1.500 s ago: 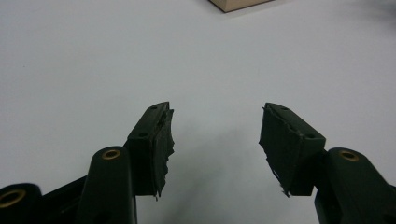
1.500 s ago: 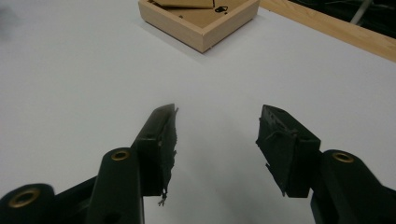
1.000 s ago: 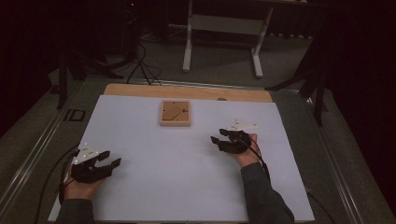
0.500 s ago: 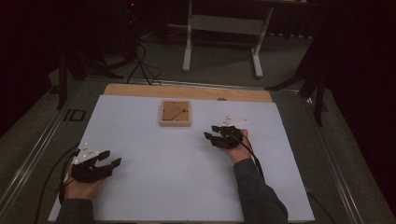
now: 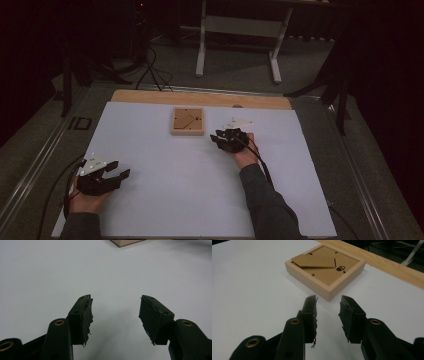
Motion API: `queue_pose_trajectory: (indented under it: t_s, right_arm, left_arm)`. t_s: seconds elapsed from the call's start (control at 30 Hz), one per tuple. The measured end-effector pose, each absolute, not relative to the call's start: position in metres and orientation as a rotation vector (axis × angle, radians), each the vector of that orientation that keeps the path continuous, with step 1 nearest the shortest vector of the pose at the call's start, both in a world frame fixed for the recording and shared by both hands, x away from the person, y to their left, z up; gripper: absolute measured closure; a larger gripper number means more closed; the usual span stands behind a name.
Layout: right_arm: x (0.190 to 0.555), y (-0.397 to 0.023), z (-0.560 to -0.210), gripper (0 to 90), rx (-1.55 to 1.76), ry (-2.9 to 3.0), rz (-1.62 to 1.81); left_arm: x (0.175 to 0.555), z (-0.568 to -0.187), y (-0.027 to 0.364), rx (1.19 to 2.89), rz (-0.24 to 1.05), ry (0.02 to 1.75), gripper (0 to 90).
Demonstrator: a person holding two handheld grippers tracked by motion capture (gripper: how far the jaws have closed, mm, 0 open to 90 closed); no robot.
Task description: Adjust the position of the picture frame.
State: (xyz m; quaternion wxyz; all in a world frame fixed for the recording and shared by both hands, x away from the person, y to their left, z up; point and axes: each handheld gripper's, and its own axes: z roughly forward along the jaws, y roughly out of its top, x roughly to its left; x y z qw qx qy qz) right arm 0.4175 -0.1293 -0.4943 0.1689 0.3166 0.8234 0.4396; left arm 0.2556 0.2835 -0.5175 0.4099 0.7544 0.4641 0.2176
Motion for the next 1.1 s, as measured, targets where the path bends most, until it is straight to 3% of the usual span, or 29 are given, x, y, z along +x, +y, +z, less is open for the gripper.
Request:
queue_pose_trajectory:
  t_s: [0.47,1.1]
  right_arm:
    - [0.452,-0.1,-0.501,71.6,1.013,2.318,1.242]
    - [0.476,-0.069,-0.516,72.5,1.202,2.293,1.119]
  left_arm:
    - [0.256,-0.517,0.286,1.881,0.546,1.17,43.4]
    - [0.254,-0.515,0.289,1.863,0.547,1.163,43.3]
